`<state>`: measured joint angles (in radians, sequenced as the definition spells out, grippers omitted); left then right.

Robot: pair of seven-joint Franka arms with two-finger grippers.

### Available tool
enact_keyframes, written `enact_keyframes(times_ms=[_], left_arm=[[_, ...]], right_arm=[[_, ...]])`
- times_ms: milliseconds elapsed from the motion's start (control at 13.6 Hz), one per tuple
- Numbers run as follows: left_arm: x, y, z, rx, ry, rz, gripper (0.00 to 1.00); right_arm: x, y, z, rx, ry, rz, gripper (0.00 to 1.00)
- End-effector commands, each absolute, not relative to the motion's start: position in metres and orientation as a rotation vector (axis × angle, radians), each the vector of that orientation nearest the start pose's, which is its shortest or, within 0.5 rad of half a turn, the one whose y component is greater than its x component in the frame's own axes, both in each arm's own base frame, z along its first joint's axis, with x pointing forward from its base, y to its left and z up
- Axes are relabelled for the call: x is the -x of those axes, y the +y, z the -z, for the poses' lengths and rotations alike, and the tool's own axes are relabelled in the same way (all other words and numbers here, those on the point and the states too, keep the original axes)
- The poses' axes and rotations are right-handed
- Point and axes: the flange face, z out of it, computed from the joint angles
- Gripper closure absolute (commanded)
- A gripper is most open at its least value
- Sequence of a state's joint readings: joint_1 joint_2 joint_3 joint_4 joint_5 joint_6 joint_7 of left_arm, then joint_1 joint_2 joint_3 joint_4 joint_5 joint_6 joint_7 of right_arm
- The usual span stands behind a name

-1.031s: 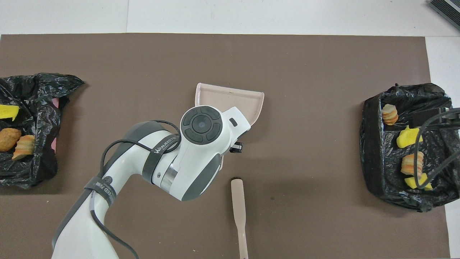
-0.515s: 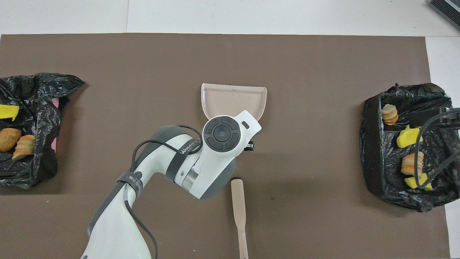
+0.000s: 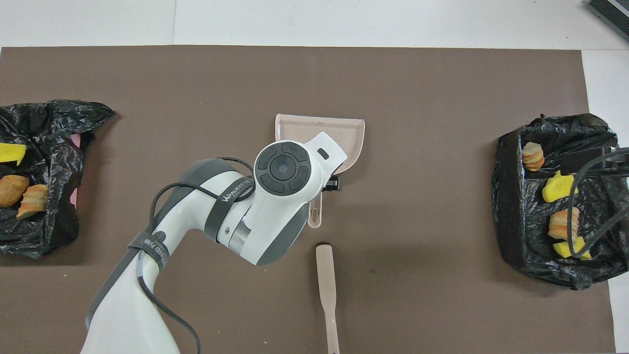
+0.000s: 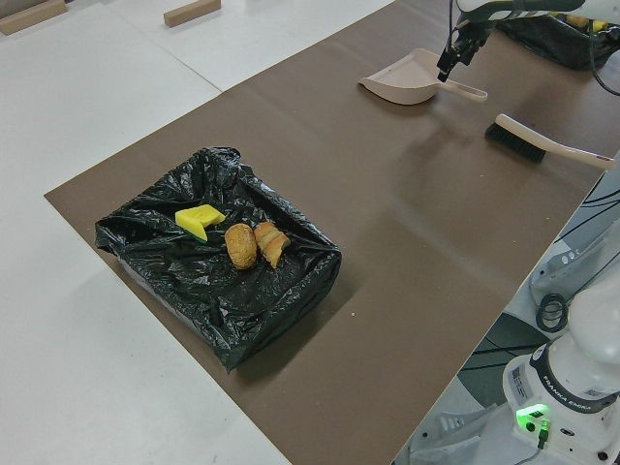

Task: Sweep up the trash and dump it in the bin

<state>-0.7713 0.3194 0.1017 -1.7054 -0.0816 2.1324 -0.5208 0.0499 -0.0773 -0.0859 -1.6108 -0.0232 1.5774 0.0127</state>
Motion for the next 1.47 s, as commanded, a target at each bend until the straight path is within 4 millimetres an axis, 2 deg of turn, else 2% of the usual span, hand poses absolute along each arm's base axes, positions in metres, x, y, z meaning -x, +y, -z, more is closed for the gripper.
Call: enact_keyframes(times_ms=[0, 221, 442, 589, 810, 957, 1178, 1399], left_arm=[[-0.51, -0.403, -0.461, 3.204, 0.207, 0.074, 0.0], [-0.507, -0.379, -0.507, 3.21, 0.225, 0.051, 0.0], [-0.516, -0.331, -0.545, 3.194, 0.349, 0.021, 0.0], [-0.528, -0.296, -0.561, 3.174, 0.418, -0.016, 0.0], [-0.54, -0.243, -0.575, 3.164, 0.481, -0.041, 0.0], [-0.55, -0.203, -0.583, 3.159, 0.524, -0.033, 0.0], [-0.565, -0.146, -0.589, 3.174, 0.397, -0.01, 0.0], [-0.575, -0.095, -0.588, 3.186, 0.273, -0.012, 0.0]], right_arm=[[-0.525, -0.024, -0.651, 3.146, 0.092, 0.062, 0.0], [-0.524, -0.025, -0.651, 3.146, 0.09, 0.062, 0.0], [-0.525, -0.024, -0.651, 3.145, 0.092, 0.069, 0.0], [-0.525, -0.023, -0.65, 3.142, 0.087, 0.064, 0.0], [-0.525, -0.032, -0.65, 3.142, 0.104, 0.066, 0.0], [-0.525, -0.03, -0.651, 3.14, 0.101, 0.066, 0.0], [-0.524, -0.031, -0.65, 3.142, 0.094, 0.054, 0.0], [-0.519, -0.023, -0.662, 3.149, 0.04, 0.068, 0.0]])
